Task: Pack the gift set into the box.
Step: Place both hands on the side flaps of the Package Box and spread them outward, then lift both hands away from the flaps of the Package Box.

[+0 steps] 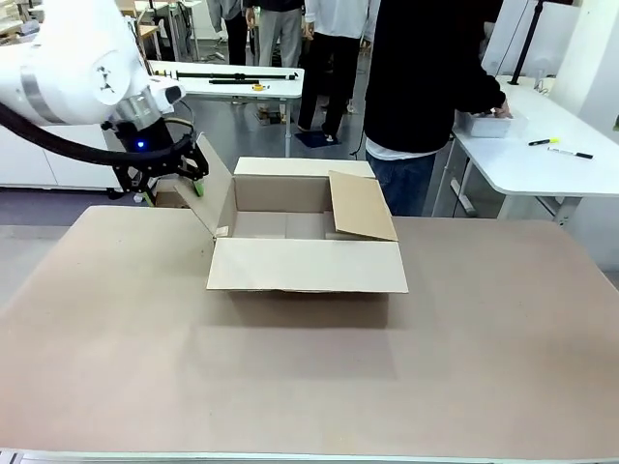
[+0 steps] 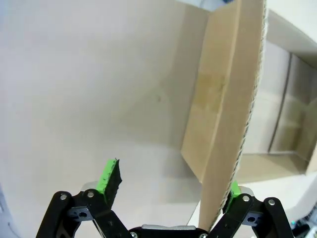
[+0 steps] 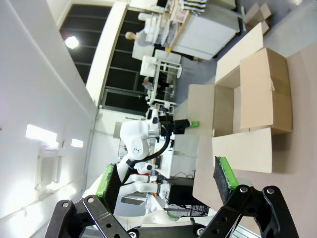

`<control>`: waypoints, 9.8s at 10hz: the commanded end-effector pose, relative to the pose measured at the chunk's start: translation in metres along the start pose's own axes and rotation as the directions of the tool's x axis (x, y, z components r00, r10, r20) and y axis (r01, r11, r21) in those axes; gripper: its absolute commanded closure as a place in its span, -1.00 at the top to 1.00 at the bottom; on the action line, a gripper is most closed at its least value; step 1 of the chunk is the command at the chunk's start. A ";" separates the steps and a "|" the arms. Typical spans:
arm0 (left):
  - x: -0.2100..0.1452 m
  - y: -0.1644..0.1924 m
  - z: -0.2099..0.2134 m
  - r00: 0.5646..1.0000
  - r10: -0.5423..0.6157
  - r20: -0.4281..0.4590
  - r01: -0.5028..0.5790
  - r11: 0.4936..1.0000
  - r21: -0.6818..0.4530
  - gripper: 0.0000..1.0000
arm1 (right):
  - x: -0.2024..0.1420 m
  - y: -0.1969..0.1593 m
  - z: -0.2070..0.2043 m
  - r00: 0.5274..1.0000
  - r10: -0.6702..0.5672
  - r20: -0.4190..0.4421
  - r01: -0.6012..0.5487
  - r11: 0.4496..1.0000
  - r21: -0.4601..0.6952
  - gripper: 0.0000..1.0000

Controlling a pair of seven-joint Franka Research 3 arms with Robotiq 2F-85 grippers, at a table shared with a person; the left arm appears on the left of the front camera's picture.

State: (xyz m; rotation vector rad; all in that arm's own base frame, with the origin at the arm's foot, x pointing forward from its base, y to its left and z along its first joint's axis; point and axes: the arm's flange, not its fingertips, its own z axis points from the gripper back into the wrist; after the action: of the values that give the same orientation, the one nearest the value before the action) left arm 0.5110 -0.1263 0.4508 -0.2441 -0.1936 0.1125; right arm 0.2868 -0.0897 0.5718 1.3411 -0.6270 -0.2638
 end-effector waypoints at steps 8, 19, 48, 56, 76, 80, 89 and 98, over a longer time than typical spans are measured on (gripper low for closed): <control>0.002 -0.012 0.001 1.000 0.007 0.026 -0.009 0.997 0.076 1.00 | 0.027 0.034 -0.137 0.961 0.050 -0.273 -0.114 0.968 -0.223 1.00; 0.002 -0.012 0.001 1.000 0.007 0.026 -0.009 0.997 0.076 1.00 | -0.074 -0.027 -0.377 0.609 0.390 -0.690 -0.774 0.481 -0.411 1.00; 0.002 -0.012 0.001 1.000 0.007 0.026 -0.009 0.997 0.076 1.00 | -0.021 -0.097 -0.329 0.992 0.062 -0.110 -0.124 0.292 -0.948 1.00; 0.002 -0.012 0.001 1.000 0.007 0.026 -0.009 0.997 0.076 1.00 | -0.014 -0.104 -0.316 0.997 0.064 -0.049 -0.067 0.306 -0.950 1.00; 0.002 -0.012 0.001 1.000 0.007 0.026 -0.009 0.997 0.076 1.00 | -0.014 -0.104 -0.316 0.997 0.064 -0.049 -0.067 0.306 -0.950 1.00; 0.002 -0.012 0.001 1.000 0.007 0.026 -0.009 0.997 0.076 1.00 | -0.014 -0.104 -0.316 0.997 0.064 -0.049 -0.067 0.306 -0.950 1.00; 0.002 -0.012 0.001 1.000 0.007 0.026 -0.009 0.997 0.076 1.00 | -0.014 -0.104 -0.316 0.997 0.064 -0.049 -0.067 0.306 -0.950 1.00; 0.002 -0.012 0.001 1.000 0.007 0.026 -0.009 0.997 0.076 1.00 | -0.014 -0.104 -0.316 0.997 0.064 -0.049 -0.067 0.306 -0.950 1.00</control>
State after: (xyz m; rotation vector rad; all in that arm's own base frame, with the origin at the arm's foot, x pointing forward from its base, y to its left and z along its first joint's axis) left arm 0.5144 -0.1366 0.4536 -0.1842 -0.2078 0.1182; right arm 0.4653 0.1502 0.4354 0.1231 -0.3688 -0.4641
